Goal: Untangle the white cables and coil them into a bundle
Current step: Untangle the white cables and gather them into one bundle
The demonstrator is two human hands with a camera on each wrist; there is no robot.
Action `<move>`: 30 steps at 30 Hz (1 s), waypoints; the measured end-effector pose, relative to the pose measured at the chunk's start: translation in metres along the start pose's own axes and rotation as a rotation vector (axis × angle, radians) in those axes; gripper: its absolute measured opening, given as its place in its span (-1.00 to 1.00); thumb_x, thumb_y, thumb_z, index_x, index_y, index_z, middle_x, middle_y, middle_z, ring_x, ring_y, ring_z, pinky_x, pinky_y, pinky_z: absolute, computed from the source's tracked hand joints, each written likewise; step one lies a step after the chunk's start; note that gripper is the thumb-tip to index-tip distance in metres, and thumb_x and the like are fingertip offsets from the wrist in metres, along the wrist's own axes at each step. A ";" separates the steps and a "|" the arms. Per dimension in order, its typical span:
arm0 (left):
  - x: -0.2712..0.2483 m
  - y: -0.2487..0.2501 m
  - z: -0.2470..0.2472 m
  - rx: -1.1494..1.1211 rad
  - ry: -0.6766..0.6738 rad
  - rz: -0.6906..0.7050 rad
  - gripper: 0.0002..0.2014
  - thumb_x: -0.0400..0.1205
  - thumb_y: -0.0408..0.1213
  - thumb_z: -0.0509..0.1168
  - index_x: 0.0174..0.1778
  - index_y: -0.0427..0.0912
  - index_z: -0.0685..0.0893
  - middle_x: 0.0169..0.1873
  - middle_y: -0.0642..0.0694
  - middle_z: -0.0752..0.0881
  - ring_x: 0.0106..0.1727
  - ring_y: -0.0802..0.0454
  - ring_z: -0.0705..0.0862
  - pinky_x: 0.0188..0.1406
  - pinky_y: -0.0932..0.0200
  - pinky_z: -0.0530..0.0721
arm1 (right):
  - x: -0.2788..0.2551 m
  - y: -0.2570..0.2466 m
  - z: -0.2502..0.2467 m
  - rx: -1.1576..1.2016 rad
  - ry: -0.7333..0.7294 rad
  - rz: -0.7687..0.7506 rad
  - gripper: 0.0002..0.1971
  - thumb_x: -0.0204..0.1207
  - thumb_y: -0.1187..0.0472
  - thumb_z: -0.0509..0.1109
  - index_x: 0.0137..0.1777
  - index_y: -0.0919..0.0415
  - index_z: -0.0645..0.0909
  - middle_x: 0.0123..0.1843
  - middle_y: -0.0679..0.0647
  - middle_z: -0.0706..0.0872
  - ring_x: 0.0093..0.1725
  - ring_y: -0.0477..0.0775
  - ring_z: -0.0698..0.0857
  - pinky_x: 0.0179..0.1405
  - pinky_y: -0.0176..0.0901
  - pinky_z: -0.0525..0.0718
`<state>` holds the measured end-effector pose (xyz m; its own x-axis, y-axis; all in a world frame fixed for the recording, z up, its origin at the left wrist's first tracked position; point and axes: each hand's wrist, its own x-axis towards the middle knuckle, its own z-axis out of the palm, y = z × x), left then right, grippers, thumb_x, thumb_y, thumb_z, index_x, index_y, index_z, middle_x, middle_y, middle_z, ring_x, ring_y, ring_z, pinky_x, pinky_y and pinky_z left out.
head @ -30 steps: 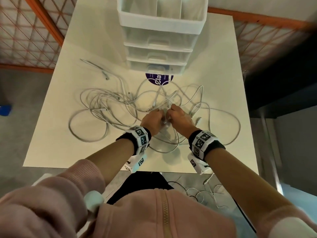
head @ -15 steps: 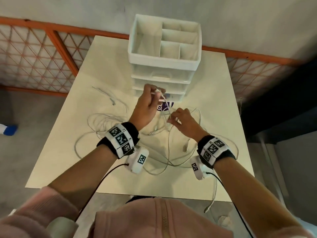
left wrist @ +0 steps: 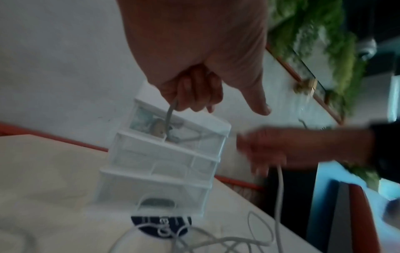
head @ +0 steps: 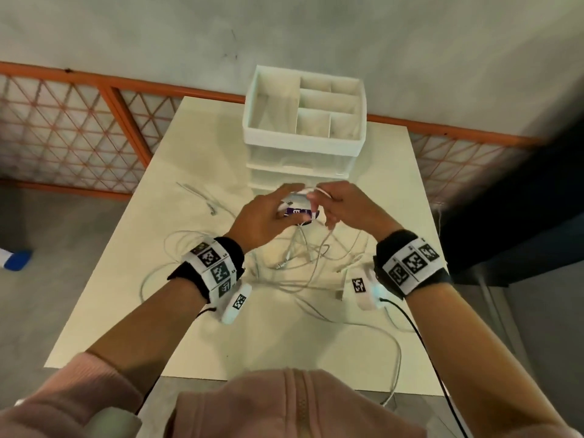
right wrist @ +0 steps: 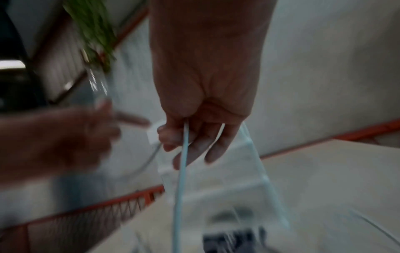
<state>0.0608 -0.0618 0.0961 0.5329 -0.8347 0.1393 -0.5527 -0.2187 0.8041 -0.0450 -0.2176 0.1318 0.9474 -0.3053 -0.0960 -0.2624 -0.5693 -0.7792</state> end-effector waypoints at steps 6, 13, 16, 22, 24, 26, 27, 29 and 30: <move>0.014 0.000 -0.023 0.133 0.178 0.111 -0.84 0.68 -0.13 0.16 0.03 -0.14 0.45 -0.50 0.08 0.61 -0.40 -0.23 0.64 -0.39 0.02 0.55 | 0.005 -0.023 -0.012 0.046 -0.009 -0.050 -0.73 0.63 0.11 0.31 -0.19 0.27 0.69 -0.54 0.01 0.48 -0.59 -0.15 0.41 -0.49 -0.36 0.46; 0.017 -0.022 -0.065 0.163 0.716 0.005 -0.76 0.69 -0.27 0.16 0.12 -0.40 0.47 -0.44 -0.32 0.64 -0.43 -0.37 0.62 -0.50 0.08 0.33 | -0.014 0.073 0.032 -0.003 -0.275 0.201 -0.79 0.67 0.19 0.24 -0.08 0.30 0.62 -0.18 0.07 0.70 -0.14 -0.01 0.67 -0.11 -0.43 0.55; 0.008 -0.035 -0.065 0.262 0.631 -0.229 -0.73 0.72 -0.21 0.14 0.15 -0.38 0.47 -0.28 -0.42 0.68 -0.26 -0.44 0.64 -0.42 0.01 0.34 | -0.018 0.090 0.032 -0.063 -0.231 0.243 -0.85 0.61 0.27 0.32 -0.20 0.13 0.59 -0.25 -0.06 0.67 -0.22 -0.12 0.62 -0.16 -0.48 0.49; -0.005 -0.054 -0.049 0.336 0.109 -0.584 -0.59 0.71 -0.19 0.16 0.32 -0.46 0.37 0.19 -0.50 0.62 0.22 -0.45 0.60 0.08 -0.16 0.54 | -0.011 0.048 -0.004 0.179 0.232 0.167 -0.81 0.65 0.22 0.28 -0.03 0.08 0.75 -0.21 0.18 0.78 -0.27 0.02 0.74 -0.05 -0.17 0.74; -0.006 -0.043 -0.040 0.324 0.231 -0.442 -0.53 0.72 -0.23 0.13 0.47 -0.41 0.24 0.02 -0.47 0.70 0.05 -0.43 0.67 -0.04 -0.17 0.58 | -0.006 0.024 -0.012 0.098 0.322 0.128 -0.79 0.62 0.17 0.32 -0.16 0.03 0.77 -0.13 0.19 0.83 -0.43 -0.08 0.69 -0.21 -0.23 0.76; -0.006 -0.025 -0.034 0.207 0.380 -0.241 -0.51 0.74 -0.23 0.07 0.58 -0.27 0.14 -0.39 -0.27 0.70 -0.37 -0.30 0.66 -0.37 -0.05 0.59 | -0.001 0.007 -0.014 -0.060 0.357 0.073 -0.81 0.58 0.17 0.36 -0.08 0.17 0.81 -0.13 0.19 0.83 -0.45 -0.12 0.61 -0.32 -0.38 0.64; -0.005 -0.015 -0.032 0.153 0.370 -0.145 -0.51 0.75 -0.21 0.05 0.60 -0.18 0.14 -0.55 -0.14 0.61 -0.53 -0.16 0.59 -0.51 0.05 0.51 | 0.002 -0.001 -0.014 -0.110 0.349 0.042 -0.80 0.57 0.17 0.37 -0.05 0.22 0.81 -0.12 0.19 0.83 -0.41 -0.15 0.61 -0.33 -0.49 0.55; -0.001 0.002 -0.027 0.105 0.199 -0.006 -0.56 0.77 -0.15 0.01 0.59 -0.04 0.21 -0.61 -0.04 0.50 -0.58 0.01 0.53 -0.48 0.11 0.46 | 0.007 -0.012 -0.009 -0.120 0.271 -0.001 -0.80 0.58 0.16 0.37 -0.04 0.22 0.81 -0.08 0.16 0.83 -0.32 -0.12 0.68 -0.31 -0.50 0.49; 0.001 0.006 -0.024 0.076 0.090 0.022 -0.60 0.77 -0.11 -0.01 0.55 0.02 0.28 -0.54 -0.08 0.56 -0.51 -0.01 0.57 -0.36 0.08 0.52 | 0.009 -0.018 -0.006 -0.095 0.221 -0.036 -0.80 0.59 0.14 0.36 -0.04 0.18 0.80 -0.07 0.17 0.83 -0.23 0.02 0.73 -0.26 -0.42 0.52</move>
<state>0.0730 -0.0518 0.1150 0.5735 -0.7916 0.2109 -0.6103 -0.2412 0.7546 -0.0332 -0.2144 0.1484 0.8961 -0.4372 0.0768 -0.2550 -0.6486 -0.7172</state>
